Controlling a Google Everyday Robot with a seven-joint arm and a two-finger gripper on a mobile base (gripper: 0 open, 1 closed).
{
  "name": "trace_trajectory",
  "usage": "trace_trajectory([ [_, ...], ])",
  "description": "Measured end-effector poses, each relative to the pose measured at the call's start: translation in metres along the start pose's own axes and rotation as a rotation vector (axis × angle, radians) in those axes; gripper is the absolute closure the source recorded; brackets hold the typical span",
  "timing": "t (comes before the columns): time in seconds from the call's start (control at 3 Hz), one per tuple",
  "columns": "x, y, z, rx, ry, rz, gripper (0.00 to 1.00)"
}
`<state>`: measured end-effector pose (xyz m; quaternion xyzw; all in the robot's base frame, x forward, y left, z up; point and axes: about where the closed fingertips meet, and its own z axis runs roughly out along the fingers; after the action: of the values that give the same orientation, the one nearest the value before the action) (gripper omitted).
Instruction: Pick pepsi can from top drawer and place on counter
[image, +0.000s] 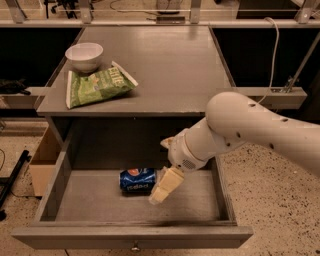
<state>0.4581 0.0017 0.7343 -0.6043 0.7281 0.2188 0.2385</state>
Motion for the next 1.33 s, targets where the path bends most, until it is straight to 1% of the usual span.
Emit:
trace_trajectory([
  [0.33,0.008,-0.013,0.007,0.019,-0.014,0.025,0.00],
  [0.67,0.013,-0.027,0.029,0.034,-0.035,0.042,0.00],
  [1.0,0.013,-0.027,0.029,0.034,-0.035,0.042,0.00],
  [1.33,0.024,-0.026,0.046,0.020,-0.028,0.065,0.00],
])
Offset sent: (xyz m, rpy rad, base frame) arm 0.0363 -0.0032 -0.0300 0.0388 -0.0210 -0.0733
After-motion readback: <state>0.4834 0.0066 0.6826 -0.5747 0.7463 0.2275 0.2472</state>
